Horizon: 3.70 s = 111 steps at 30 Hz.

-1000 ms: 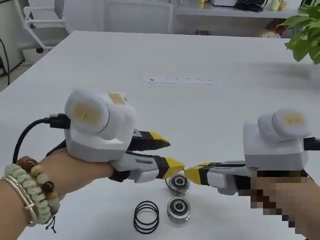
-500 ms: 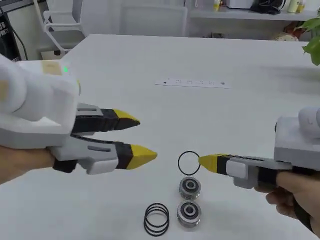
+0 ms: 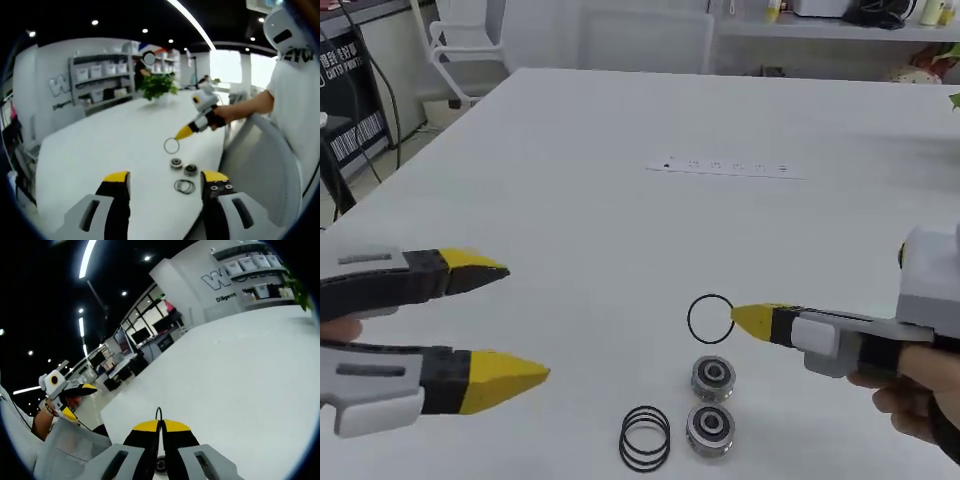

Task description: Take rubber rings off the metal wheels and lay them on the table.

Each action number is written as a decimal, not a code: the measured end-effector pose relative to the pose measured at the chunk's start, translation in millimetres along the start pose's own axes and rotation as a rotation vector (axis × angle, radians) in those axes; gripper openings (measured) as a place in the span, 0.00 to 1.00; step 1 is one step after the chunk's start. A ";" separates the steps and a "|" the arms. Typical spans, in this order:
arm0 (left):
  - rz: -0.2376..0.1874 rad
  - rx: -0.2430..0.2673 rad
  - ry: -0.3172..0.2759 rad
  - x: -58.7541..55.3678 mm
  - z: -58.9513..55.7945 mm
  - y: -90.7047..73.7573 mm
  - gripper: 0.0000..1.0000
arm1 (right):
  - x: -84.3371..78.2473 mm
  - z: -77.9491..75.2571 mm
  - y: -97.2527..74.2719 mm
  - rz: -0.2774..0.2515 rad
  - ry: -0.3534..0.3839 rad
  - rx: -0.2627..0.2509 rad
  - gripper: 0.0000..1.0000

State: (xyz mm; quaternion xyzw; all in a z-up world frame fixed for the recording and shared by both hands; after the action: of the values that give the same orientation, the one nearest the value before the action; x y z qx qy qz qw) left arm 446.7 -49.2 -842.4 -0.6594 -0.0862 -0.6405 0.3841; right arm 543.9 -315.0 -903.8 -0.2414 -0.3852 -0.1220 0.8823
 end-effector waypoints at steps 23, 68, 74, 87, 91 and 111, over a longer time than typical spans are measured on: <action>0.048 0.033 -0.097 -38.1 -16.6 1.8 0.58 | -18.6 21.5 15.1 0.132 -0.022 0.087 0.00; 0.111 0.027 -0.209 -56.4 -17.5 5.1 0.61 | -78.2 20.2 45.4 0.455 -0.180 0.087 0.00; 0.122 0.024 -0.209 -57.7 -17.6 5.3 0.60 | -77.5 19.6 45.7 0.453 -0.205 0.079 0.00; 0.123 0.020 -0.220 -58.4 -17.8 5.4 0.60 | -76.6 18.8 46.4 0.447 -0.227 0.067 0.01; 0.117 0.022 -0.227 -58.3 -17.3 5.1 0.60 | -75.3 18.0 47.1 0.439 -0.235 0.062 0.02; 0.125 0.016 -0.233 -59.2 -17.7 5.6 0.60 | -63.7 23.2 44.3 0.409 -0.340 0.060 0.07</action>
State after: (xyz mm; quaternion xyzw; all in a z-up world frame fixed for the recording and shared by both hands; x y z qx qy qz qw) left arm 426.6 -41.6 -900.6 -0.7304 -0.0942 -0.5337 0.4158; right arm 504.4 -263.3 -951.9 -0.3050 -0.4746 0.1124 0.8180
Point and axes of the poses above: the centre of the closed fingertips' face, and the gripper's own axes: y roughly forward along the fingers, z roughly to its left, x roughly out of its top, the point moved 8 cm from there along -y, roughly backward along the fingers, and after that the axes turned 5 degrees about y, right-handed, at the moved point
